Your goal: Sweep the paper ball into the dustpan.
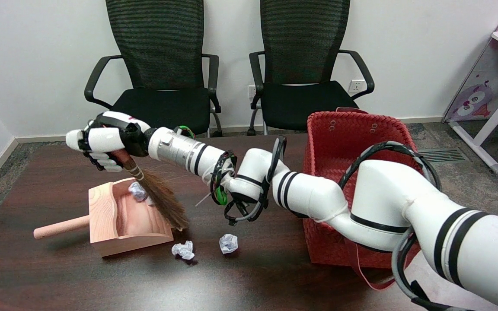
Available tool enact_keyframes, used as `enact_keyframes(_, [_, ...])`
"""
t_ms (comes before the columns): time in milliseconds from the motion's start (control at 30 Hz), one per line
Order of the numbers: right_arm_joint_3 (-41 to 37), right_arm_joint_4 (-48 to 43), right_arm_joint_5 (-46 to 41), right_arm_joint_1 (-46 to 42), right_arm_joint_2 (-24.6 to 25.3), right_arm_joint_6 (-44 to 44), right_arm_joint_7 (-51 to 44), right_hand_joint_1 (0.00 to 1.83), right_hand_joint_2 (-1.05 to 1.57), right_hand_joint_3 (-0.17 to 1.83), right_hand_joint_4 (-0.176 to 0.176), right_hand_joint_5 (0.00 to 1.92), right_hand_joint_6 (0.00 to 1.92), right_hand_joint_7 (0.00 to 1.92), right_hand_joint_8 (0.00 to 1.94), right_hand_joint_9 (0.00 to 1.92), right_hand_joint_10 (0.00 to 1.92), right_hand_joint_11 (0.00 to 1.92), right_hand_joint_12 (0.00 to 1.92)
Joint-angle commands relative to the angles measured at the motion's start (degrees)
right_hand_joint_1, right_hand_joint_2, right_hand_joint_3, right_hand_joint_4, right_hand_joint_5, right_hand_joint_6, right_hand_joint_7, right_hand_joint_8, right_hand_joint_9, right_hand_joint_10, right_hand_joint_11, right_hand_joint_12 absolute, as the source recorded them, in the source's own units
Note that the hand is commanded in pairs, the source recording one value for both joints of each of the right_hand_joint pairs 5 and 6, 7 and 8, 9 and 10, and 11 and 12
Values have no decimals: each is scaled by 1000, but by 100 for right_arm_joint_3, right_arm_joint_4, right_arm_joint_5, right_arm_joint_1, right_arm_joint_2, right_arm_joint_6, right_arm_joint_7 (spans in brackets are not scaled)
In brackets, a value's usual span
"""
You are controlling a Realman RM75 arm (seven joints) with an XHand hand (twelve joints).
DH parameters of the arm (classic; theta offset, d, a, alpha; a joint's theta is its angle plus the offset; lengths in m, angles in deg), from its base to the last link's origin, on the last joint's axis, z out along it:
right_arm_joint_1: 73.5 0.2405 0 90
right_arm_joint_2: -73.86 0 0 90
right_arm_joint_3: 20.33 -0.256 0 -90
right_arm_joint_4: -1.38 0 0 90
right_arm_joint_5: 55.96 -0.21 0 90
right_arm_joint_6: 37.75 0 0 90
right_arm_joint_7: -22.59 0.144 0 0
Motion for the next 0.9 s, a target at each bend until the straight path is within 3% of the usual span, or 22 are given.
enact_keyframes(33, [-28,479,-1724,-28,-97,-589,1,868,1078,1612,-8,1920,1920,1920,1920,1920,1920,1920,1920])
enact_keyframes(200, [-20,628,-2012,-49,-114,-660,186,863,1060,1635,-8,1920,1920,1920,1920,1920,1920,1920,1920])
enact_keyframes(400, [-18,703,-1988,-58,-177,-696,1391,858,1028,1668,-6,1920,1920,1920,1920,1920,1920,1920,1920])
enact_keyframes(500, [-48,953,-1983,-58,-391,-827,1357,857,1027,1667,-5,1920,1920,1920,1920,1920,1920,1920,1920])
enact_keyframes(733, [-1028,2420,-2003,-572,-1142,-419,-509,843,1074,1624,-5,1920,1920,1920,1920,1920,1920,1920,1920])
enact_keyframes(900, [-1701,3332,-2003,-1004,-1652,-233,-1176,835,1132,1593,-2,1920,1920,1920,1920,1920,1920,1920,1920])
